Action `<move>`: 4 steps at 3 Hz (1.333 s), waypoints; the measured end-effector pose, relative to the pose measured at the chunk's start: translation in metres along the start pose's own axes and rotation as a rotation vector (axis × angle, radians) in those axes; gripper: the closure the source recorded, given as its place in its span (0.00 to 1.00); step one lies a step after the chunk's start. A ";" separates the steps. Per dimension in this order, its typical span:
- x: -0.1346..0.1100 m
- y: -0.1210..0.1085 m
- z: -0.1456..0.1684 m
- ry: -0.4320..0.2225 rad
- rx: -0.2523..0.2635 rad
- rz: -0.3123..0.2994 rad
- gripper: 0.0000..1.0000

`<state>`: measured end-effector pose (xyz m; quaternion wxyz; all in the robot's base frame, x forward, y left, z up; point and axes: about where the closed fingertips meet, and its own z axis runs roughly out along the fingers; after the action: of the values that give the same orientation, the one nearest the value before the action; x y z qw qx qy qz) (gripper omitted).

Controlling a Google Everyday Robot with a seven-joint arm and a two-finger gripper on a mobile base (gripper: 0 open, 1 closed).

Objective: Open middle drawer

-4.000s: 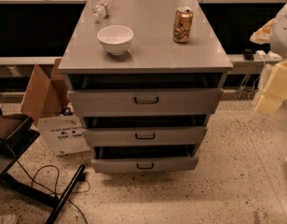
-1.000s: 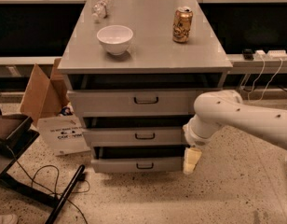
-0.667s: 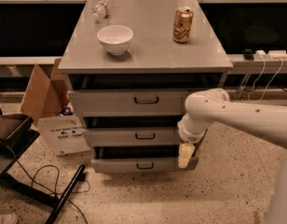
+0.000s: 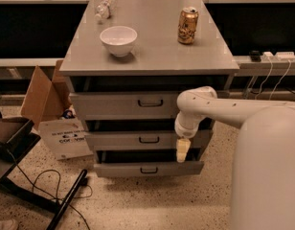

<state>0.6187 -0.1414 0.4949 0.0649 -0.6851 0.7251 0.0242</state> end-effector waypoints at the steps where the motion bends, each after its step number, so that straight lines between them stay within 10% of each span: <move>1: -0.002 -0.017 0.024 -0.014 -0.024 0.012 0.00; 4: 0.012 -0.014 0.049 -0.069 -0.052 0.093 0.70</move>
Offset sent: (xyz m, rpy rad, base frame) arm 0.0392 0.0026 -0.0610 0.0824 0.0516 -0.0585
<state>0.6347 -0.1483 0.4451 0.0710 -0.6508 0.7527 0.0694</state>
